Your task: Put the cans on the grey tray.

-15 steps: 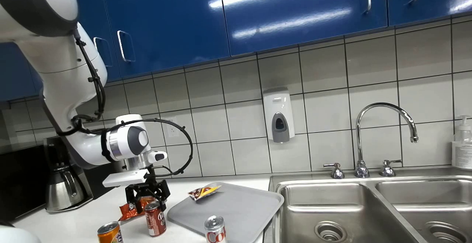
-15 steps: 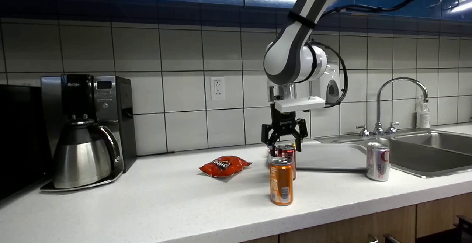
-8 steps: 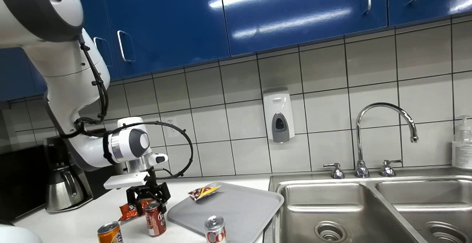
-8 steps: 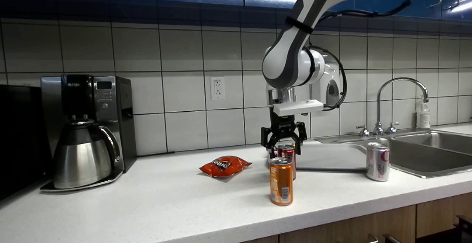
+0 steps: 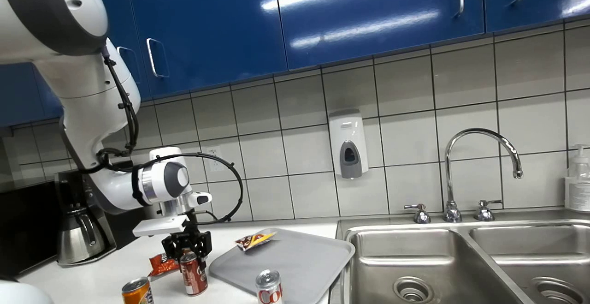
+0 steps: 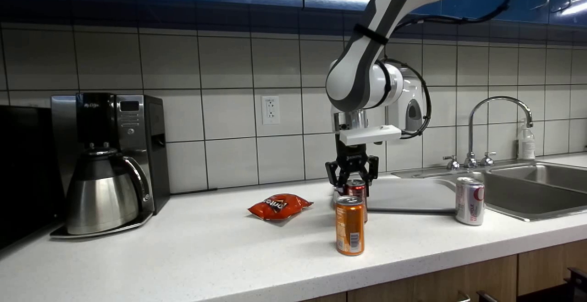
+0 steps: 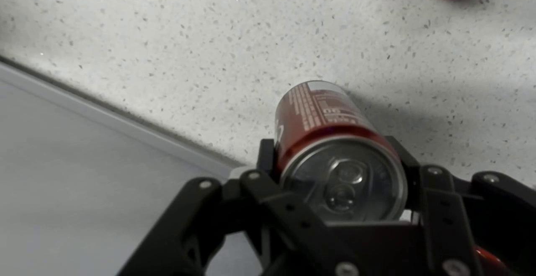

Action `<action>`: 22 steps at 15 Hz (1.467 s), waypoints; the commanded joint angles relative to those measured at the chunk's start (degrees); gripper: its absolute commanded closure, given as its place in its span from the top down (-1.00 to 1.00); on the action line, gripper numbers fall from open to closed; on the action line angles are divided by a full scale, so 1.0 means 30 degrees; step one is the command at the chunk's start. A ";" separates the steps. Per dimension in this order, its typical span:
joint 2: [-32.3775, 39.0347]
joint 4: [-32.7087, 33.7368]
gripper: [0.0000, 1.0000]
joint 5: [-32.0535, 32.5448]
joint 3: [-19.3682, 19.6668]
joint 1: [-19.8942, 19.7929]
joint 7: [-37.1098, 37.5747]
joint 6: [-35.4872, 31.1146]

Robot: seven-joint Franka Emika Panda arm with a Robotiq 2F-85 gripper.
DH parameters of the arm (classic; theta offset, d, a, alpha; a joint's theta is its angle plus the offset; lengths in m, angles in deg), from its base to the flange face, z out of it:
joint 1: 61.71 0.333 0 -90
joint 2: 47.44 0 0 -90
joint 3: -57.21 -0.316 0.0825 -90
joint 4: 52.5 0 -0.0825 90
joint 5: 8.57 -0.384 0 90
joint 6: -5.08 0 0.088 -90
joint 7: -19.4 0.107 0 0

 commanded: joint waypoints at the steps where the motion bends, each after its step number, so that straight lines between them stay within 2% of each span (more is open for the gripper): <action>1: 0.0065 0.0261 -0.23 0.0288 0.0250 0.0286 0.0514 -0.0154; 15: -0.1540 0.0406 -0.23 0.0350 0.0293 0.0265 0.0790 -0.0750; 22: -0.1430 0.0841 -0.23 0.0857 0.1157 -0.0068 0.1402 -0.0822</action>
